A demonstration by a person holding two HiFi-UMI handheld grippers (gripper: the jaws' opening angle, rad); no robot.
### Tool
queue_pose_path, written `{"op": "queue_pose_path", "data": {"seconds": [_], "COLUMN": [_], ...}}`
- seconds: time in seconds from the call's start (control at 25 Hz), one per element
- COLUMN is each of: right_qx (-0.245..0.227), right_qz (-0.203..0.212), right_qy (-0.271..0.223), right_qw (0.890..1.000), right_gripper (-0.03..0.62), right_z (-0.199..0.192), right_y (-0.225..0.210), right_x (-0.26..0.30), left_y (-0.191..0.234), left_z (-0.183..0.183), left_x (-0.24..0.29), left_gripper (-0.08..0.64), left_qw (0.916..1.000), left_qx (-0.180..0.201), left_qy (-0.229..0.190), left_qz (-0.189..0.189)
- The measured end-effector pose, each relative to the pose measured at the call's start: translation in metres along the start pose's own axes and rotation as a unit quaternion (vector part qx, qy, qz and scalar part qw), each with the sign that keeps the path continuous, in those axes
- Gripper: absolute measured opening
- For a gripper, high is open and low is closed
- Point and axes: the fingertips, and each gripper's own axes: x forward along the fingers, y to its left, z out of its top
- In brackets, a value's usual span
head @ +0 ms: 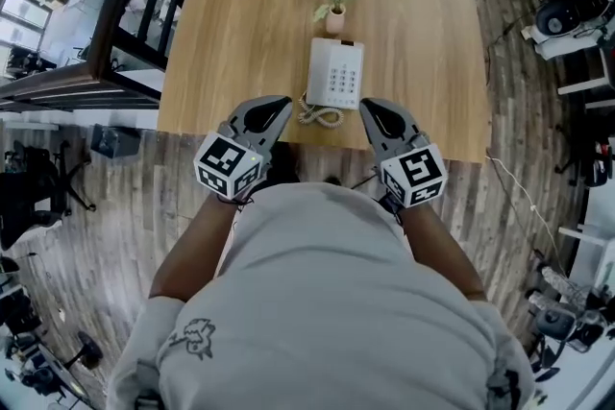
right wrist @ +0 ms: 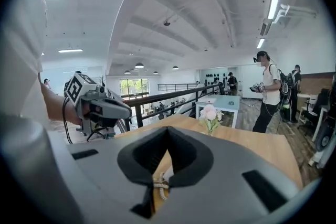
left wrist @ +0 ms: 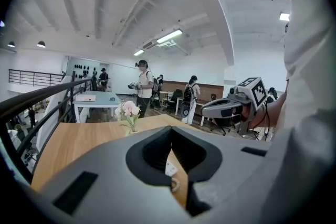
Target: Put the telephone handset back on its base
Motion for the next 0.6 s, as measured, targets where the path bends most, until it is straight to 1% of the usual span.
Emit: {"op": "queue_pose_path", "data": {"seconds": [0.16,0.36,0.48,0.6], "right_qx": [-0.003,0.004,0.002,-0.003], "right_qz": [0.022,0.037,0.037,0.034], "right_qy": [-0.011,-0.024,-0.03,-0.039], "right_qw": [1.0,0.999,0.999,0.999], "right_gripper": [0.005,0.005,0.005,0.005], "right_z": [0.0,0.002,0.005,0.01], "right_y": [0.007,0.023,0.033,0.044], "right_x": [-0.02,-0.036,-0.044,-0.049], "left_y": [-0.019,-0.029,-0.035,-0.04], "left_z": [0.0,0.004,0.009,0.012], "left_x": [-0.019,-0.044,-0.056,-0.068], "left_gripper": [0.006,0.006,0.006,0.006], "left_qw": [0.9996,0.9986,0.9983,0.9982], "left_qx": [0.008,0.019,0.025,0.033], "left_qy": [-0.004,-0.014,-0.02,-0.029], "left_qz": [0.026,0.048,0.049,0.041]}}
